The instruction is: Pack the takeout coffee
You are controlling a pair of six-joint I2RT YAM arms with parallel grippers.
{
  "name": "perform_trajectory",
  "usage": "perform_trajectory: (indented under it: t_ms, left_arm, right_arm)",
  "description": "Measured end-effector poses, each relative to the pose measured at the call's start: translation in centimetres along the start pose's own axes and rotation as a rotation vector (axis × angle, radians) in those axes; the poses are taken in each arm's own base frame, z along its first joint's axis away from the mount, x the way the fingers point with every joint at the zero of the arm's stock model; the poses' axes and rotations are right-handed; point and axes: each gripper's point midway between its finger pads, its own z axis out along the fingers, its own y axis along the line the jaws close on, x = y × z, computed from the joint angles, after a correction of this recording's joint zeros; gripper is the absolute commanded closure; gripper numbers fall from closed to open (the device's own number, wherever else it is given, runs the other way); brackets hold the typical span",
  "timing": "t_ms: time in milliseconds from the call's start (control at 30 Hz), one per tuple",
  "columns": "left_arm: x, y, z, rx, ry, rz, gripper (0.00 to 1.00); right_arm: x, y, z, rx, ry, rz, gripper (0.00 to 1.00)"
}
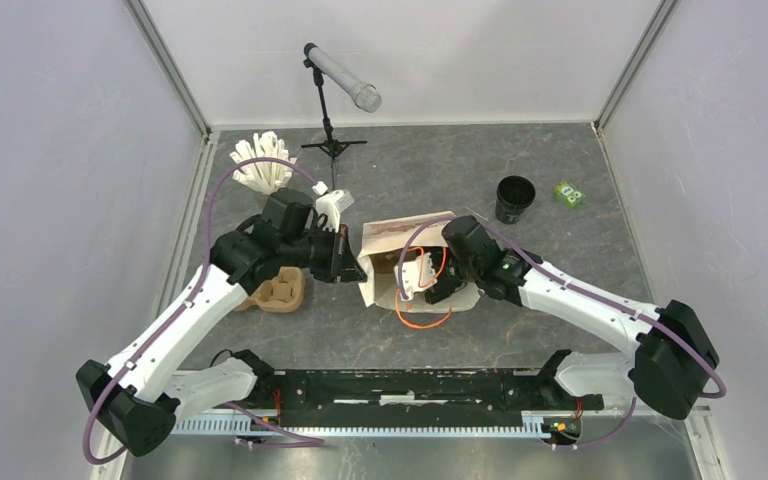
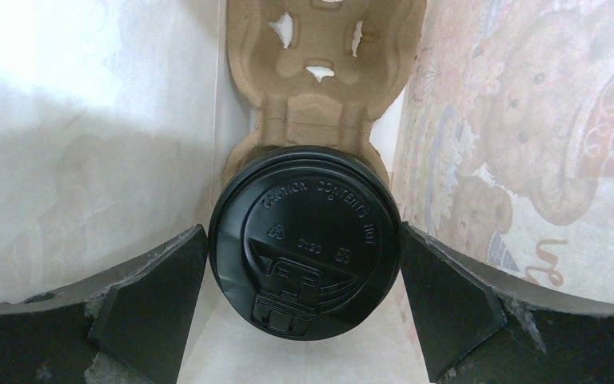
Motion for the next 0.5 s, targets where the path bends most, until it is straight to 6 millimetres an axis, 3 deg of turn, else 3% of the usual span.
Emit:
perform_trajectory:
  t_ms: [233, 500]
  left_arm:
    - [-0.31, -0.18, -0.09, -0.002, 0.004, -0.003, 0.98]
    - [-0.18, -0.06, 0.03, -0.006, 0.013, -0.008, 0.98]
  right_arm:
    - [-0.24, -0.49, -0.29, 0.003, -0.001, 0.005, 0.07]
    - [-0.26, -0.48, -0.30, 0.004, -0.001, 0.008, 0.02]
